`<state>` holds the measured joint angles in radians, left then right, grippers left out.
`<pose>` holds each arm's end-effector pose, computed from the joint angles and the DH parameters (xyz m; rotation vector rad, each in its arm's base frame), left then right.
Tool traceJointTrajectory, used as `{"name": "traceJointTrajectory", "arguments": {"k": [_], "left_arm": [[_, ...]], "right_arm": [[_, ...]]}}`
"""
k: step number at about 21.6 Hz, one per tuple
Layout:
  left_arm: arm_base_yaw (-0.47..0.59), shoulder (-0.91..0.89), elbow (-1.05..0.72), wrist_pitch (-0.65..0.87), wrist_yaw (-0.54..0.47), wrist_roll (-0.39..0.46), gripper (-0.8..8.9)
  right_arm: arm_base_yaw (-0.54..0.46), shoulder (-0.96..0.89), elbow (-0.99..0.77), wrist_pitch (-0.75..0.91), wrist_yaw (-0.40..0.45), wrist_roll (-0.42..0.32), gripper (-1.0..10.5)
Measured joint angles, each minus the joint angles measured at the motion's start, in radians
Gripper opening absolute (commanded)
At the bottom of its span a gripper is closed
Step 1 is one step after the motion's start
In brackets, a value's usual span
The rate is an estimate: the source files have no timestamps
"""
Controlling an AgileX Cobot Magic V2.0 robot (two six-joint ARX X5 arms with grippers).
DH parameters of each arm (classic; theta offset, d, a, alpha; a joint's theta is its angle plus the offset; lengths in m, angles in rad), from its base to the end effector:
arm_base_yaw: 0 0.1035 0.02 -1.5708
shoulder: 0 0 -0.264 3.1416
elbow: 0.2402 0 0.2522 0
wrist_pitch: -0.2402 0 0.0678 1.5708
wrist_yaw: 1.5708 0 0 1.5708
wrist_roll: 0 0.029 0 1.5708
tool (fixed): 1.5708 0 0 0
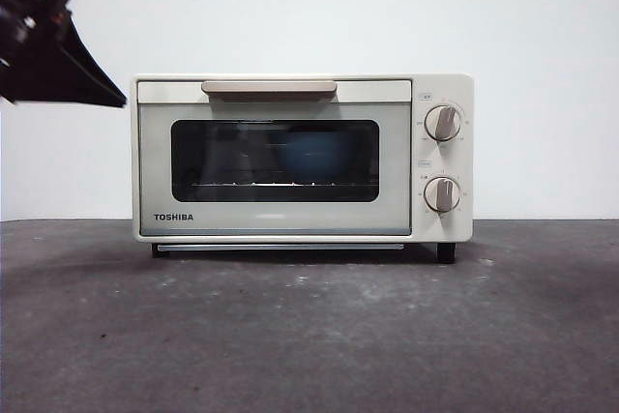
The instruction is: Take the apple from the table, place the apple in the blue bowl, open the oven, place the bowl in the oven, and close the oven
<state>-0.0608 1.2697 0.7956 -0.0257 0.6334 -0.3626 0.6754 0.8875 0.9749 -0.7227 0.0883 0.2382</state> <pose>0.2655 -0.0334 0.2535 -0.4849 0.6094 -0.5858 0.1342 0.1042 0.3320 -0.0155 0.6593 0.4907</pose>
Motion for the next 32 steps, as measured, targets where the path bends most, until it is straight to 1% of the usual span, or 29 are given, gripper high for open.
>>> {"name": "traceJointTrajectory", "arguments": {"k": [2, 4, 7, 9, 11, 12, 15, 17, 22, 25, 32], "left_arm": [[-0.045, -0.115, 0.0, -0.143, -0.114, 0.077, 0.07], [-0.091, -0.227, 0.0, -0.243, -0.192, 0.135, 0.07], [-0.161, -0.382, 0.0, -0.348, -0.294, 0.172, 0.07], [-0.205, -0.469, 0.0, -0.41, -0.37, 0.187, 0.07], [-0.224, -0.513, 0.0, -0.444, -0.414, 0.195, 0.07], [-0.231, -0.53, 0.0, -0.46, -0.429, 0.197, 0.07], [-0.239, -0.56, 0.0, -0.499, -0.444, 0.203, 0.07], [-0.239, -0.566, 0.0, -0.513, -0.445, 0.208, 0.07], [-0.239, -0.568, 0.0, -0.517, -0.445, 0.213, 0.07], [-0.239, -0.568, 0.0, -0.516, -0.445, 0.214, 0.07], [-0.239, -0.568, 0.0, -0.516, -0.445, 0.215, 0.07]], "right_arm": [[0.0, 0.0, -0.032, 0.079, -0.034, -0.015, 1.3], [0.0, 0.0, -0.081, 0.18, -0.089, -0.029, 1.3], [0.0, 0.0, -0.187, 0.341, -0.156, -0.052, 1.2], [0.0, 0.0, -0.26, 0.474, -0.201, -0.059, 0.7], [0.0, 0.0, -0.303, 0.568, -0.217, -0.06, 0.1], [0.0, 0.0, -0.323, 0.615, -0.218, -0.06, 0.0], [0.0, 0.0, -0.359, 0.727, -0.219, -0.059, 0.0], [0.0, 0.0, -0.361, 0.752, -0.218, -0.06, 0.0], [0.0, 0.0, -0.361, 0.763, -0.215, -0.06, 0.0], [0.0, 0.0, -0.362, 0.763, -0.192, -0.06, 0.0], [0.0, 0.0, -0.362, 0.787, -0.19, -0.06, 0.0]]}}
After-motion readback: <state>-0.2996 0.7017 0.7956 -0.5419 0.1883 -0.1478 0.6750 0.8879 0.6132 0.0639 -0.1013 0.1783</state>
